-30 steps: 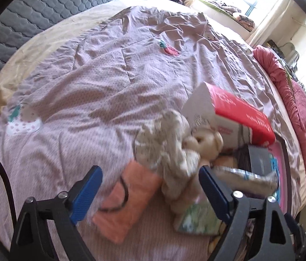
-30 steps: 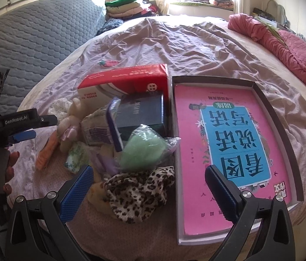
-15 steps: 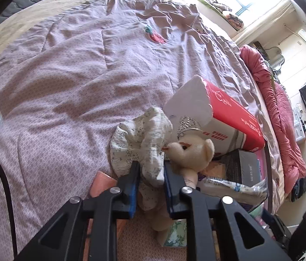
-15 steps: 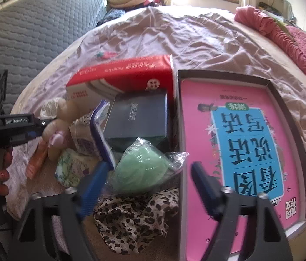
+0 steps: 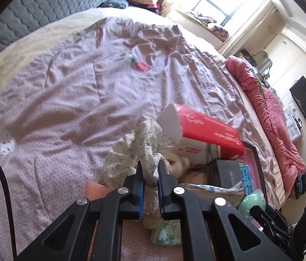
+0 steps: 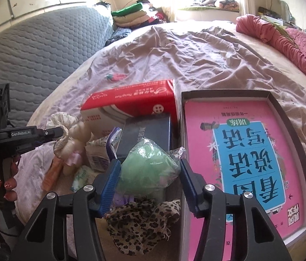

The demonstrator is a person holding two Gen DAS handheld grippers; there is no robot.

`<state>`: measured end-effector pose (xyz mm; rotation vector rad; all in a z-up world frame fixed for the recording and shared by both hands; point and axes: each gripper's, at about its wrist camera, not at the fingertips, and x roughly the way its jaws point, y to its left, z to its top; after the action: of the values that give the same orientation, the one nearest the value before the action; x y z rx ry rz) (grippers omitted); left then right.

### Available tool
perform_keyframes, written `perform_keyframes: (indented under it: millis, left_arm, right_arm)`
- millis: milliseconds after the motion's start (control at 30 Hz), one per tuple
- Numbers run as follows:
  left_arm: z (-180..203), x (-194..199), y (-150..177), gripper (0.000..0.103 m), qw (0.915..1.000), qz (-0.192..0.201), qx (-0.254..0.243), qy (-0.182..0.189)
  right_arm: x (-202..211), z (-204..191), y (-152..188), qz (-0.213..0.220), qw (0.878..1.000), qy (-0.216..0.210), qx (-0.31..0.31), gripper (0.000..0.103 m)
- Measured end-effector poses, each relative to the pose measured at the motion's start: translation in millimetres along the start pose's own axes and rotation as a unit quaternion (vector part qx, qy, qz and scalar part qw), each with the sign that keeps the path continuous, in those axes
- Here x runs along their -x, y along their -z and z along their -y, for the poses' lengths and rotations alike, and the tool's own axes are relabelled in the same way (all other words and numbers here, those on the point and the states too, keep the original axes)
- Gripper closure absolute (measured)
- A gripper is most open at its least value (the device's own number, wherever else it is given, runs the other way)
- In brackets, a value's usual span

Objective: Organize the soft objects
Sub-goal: 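Carry both items over the pink tray and open both tools to drop them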

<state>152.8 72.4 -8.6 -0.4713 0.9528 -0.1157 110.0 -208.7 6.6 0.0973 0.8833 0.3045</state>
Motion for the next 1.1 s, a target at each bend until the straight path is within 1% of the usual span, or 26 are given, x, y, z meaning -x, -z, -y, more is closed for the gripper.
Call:
perform_keyframes:
  millis: [100,200,333,467,600,700,800,1000,1100]
  left_arm:
    - [15,19,-2,0.093,0.9996,0.018,-0.022,0.005]
    - [35,37,0,0.093,0.9986,0.031,-0.039,0.018]
    - [66,53,7,0.093,0.9966,0.035,-0.065,0.038]
    - [104,62,21,0.093,0.9931,0.03,-0.097,0.059]
    - [145,59,42,0.093,0.9882,0.016,-0.133,0.075]
    - [168,48,57,0.093,0.9852,-0.006,-0.147,0.089]
    - [188,38,73,0.093,0.982,-0.024,-0.161,0.097]
    - [225,8,106,0.093,0.9726,-0.075,-0.191,0.11]
    - [237,-7,116,0.093,0.9682,-0.093,-0.206,0.107]
  right_arm:
    - [11,6,-1,0.009,1.0,0.001,-0.01,0.047]
    - [23,14,-1,0.018,1.0,0.002,-0.02,0.047]
    - [42,27,-2,0.033,0.999,0.01,-0.031,0.047]
    - [61,45,0,0.046,0.998,0.021,-0.045,0.047]
    - [82,67,4,0.061,0.995,0.037,-0.065,0.047]
    - [95,86,8,0.068,0.993,0.047,-0.081,0.047]
    - [102,105,14,0.065,0.992,0.06,-0.093,0.047]
    - [108,139,30,0.051,0.989,0.082,-0.115,0.047]
    - [106,150,37,0.042,0.988,0.085,-0.124,0.047]
